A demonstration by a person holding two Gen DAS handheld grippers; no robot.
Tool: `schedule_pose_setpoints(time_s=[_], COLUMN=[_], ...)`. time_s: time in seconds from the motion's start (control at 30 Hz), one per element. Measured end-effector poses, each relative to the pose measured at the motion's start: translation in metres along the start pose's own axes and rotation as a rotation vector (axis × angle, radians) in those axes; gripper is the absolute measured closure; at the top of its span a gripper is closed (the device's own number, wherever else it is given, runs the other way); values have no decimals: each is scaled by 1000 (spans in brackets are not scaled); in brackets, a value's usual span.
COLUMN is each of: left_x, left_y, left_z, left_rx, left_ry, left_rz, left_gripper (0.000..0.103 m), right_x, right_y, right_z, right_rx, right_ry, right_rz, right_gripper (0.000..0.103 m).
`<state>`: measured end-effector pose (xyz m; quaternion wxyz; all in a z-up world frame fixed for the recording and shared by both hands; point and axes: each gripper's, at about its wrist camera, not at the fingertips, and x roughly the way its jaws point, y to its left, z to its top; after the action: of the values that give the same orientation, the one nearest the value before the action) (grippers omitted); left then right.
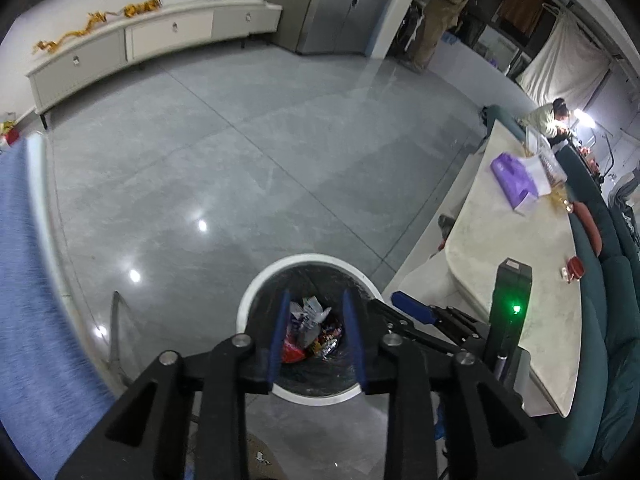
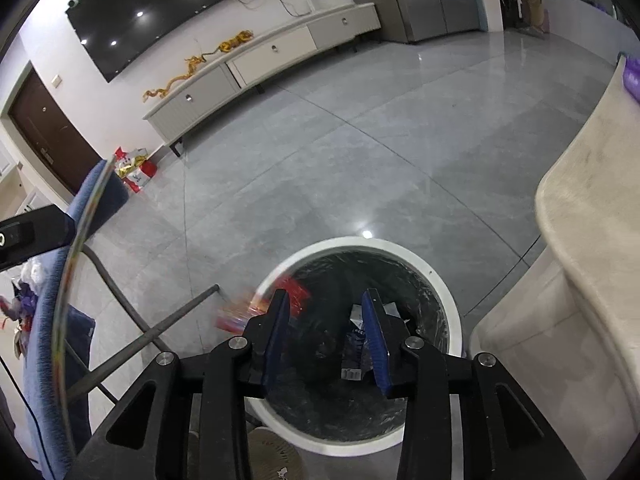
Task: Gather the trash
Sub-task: 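Carry both bags over the trash bin and open both tools to drop them, then move both open tools back toward the remaining wrappers on the rug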
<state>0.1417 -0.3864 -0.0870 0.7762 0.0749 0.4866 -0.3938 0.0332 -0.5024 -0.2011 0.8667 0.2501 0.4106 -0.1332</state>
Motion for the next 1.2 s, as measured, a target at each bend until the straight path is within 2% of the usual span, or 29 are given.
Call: schedule_pose_setpoints(time_s=[0.1,0.23,0.47,0.6,0.77,0.87,0.97,1.1,1.2], left_x=[-41,-104,-213,-271,-343,-387,-424,-458,-463], left_y=[5,15,52,84,130,165,198,242,269], left_z=[-1,-8,-38,-66,-104,-128,-152,-184,-206], left_rx=[1,4,-4,-30,-96,-141,-191,-270,-311], left_ry=[-64,-170,-330,-412,-520,-555,-570,-571,-553], left_rz=[10,32,77,143,261,361,425,482,505], left_gripper=[71,56,52,43,41,41,41,40,40], right_x=[-24,-63,-137,-167,-193,-209,-217,-210,-200], right_y=[11,35,101,142,190,221,251,288,315], right_z=[6,16,27,26,28,26,24,21,16], right_rx=[-19,-59,-183,-246,-323,-377,-423,-481,-513], right_ry=[-34,-98,-213,-261,-299,-326,-334,-315,-290], right_rz=[8,25,87,130,176,220,255,295,325], right_gripper=[64,62,59,52,45,42,41,40,39])
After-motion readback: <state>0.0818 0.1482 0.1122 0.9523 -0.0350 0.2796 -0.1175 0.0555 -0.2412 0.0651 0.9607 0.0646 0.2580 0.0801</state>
